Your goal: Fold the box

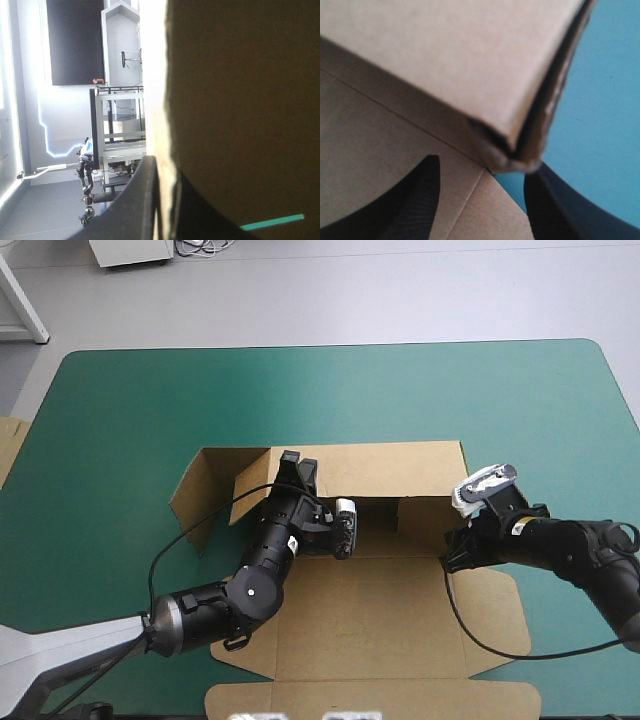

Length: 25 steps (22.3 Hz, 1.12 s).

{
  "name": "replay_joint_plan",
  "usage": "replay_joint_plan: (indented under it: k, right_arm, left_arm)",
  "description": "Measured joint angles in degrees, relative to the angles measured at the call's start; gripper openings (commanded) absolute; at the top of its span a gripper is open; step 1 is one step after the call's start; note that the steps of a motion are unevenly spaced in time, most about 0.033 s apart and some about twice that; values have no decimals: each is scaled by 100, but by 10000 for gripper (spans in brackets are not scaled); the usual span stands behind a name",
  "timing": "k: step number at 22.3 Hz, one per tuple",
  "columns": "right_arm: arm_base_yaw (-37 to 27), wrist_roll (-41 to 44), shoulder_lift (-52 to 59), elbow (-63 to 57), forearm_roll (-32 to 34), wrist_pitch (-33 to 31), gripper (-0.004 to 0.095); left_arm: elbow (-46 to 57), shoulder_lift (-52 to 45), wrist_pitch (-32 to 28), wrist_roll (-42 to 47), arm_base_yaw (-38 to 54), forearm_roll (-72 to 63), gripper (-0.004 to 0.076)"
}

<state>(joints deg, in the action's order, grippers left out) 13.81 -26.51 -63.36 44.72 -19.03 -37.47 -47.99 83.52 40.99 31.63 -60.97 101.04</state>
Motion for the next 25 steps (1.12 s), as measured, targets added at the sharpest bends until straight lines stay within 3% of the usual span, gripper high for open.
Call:
replay_joint_plan:
  k: [5,16,18,20,22,25]
  right_arm:
    - [0,1,231,-464,-24,476,494]
    - [0,-676,-175,-602,-852,1428,488]
    - [0,-892,-382,-607,-1206,1528,405]
    - [0,-1148,-513,-607,-1526,1632,196]
    - [0,-1279,-576,-607,-1606,1727,50]
    - [-10,-1380,-597,-609,-1604,1841,-17]
  left_arm:
    - [0,0,0,0,0,0,-10]
    - [0,0,-5,0,0,0,-10]
    - [0,0,-17,0,0,0,-10]
    - [0,0,-23,0,0,0,-10]
    - [0,0,-29,0,0,0,-10]
    - [0,0,-15,0,0,0,-10]
